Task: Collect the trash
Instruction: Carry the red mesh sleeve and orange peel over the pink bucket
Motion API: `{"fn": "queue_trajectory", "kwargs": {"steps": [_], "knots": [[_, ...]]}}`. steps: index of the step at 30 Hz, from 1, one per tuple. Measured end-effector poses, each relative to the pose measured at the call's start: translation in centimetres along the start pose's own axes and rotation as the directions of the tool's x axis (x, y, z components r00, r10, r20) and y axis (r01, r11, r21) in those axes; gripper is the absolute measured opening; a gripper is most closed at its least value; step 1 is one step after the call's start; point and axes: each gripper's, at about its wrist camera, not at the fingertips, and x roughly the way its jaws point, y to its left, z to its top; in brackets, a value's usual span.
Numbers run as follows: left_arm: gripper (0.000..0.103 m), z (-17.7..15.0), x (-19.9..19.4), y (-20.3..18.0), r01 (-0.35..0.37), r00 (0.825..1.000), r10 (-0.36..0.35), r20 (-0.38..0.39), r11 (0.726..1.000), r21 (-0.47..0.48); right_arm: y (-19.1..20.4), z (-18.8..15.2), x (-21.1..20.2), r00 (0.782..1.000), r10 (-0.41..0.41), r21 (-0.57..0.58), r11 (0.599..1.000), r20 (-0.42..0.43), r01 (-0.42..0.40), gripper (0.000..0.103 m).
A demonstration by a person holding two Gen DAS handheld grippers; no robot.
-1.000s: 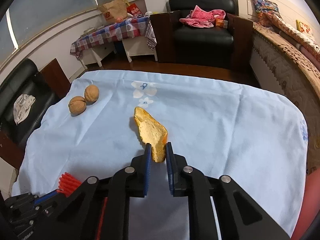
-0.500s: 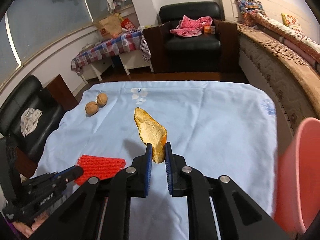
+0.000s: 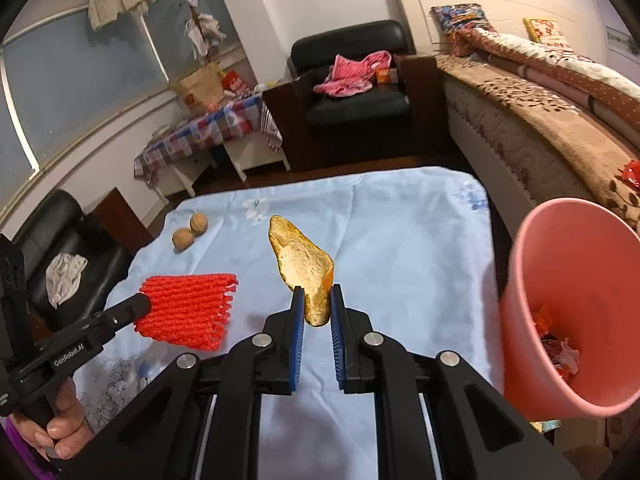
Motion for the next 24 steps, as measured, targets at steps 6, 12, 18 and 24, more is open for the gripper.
{"fn": "queue_trajectory", "kwargs": {"steps": [6,12,18,24], "knots": [[0.009,0.6,-0.8,-3.1,0.035,0.999,-0.036,0.023,0.998,0.047,-1.6,-0.1,-3.1,0.997,-0.038,0.019,0.999,0.067,0.036,0.012],[0.009,0.8,-0.7,-6.5,0.077,0.996,-0.081,0.029,0.991,0.106,-4.2,-0.5,-5.7,0.99,-0.084,0.071,0.995,0.113,0.076,0.012],[0.009,1.0,-0.5,-9.9,0.122,0.991,-0.128,0.029,0.98,0.16,-7.5,-1.0,-7.5,0.982,-0.139,0.14,0.983,0.129,0.12,0.012],[0.009,1.2,0.1,-13.1,0.157,0.986,-0.165,0.018,0.965,0.208,-10.9,-1.3,-9.1,0.972,-0.191,0.206,0.965,0.139,0.16,0.012]]}}
